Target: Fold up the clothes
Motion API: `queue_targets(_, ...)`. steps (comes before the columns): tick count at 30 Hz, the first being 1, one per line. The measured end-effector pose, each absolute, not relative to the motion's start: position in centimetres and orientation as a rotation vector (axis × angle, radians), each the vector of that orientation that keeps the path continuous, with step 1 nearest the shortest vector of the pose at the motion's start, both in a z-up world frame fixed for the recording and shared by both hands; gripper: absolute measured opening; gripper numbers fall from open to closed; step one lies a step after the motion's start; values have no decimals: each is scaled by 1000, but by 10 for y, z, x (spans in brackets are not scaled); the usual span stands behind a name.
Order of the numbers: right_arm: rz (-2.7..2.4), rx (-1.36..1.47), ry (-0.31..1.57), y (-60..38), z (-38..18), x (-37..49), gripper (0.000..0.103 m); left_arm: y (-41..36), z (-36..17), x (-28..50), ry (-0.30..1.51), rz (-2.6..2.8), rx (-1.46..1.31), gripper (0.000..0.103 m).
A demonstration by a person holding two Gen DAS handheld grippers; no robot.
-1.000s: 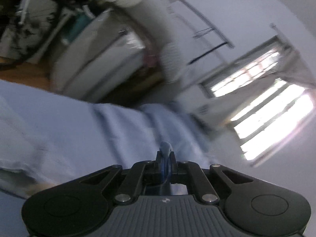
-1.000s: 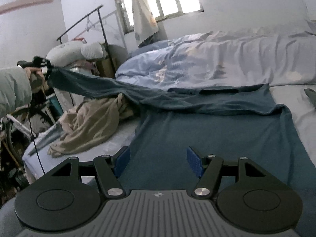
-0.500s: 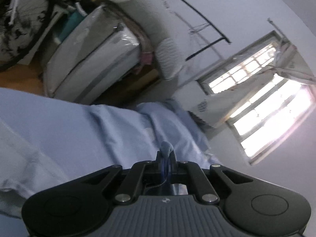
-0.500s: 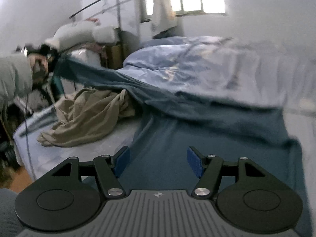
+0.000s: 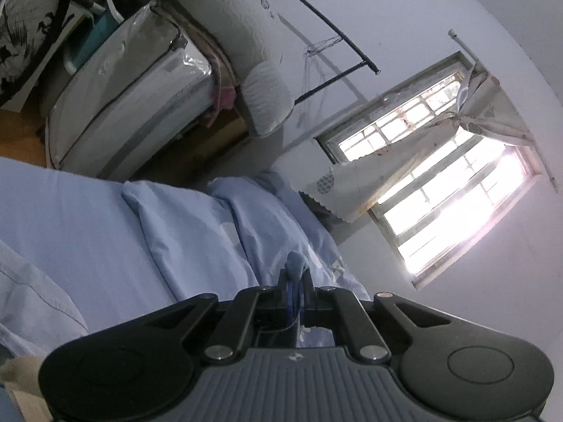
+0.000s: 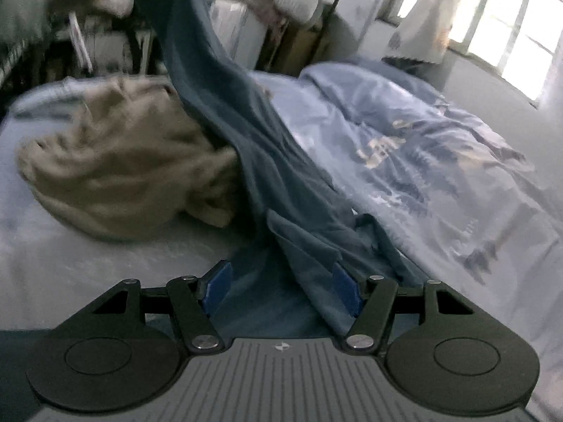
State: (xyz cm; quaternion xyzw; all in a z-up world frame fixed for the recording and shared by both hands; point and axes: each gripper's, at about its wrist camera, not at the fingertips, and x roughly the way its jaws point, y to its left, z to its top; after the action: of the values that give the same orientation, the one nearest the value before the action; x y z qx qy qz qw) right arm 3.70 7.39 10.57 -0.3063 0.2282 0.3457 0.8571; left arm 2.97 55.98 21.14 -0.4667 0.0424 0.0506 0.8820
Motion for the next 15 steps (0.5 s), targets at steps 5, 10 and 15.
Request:
queue_targets(5,730,-775,442,107,73,66,54,564,200,33,114,108,-962,1)
queue_targets(10,654,-904,379,137,41,80,9,569,186,34,140,113,-972,1)
queue_targets(15,508,-534,380,99,69,110,7,570,177,35,164,112,-978,1)
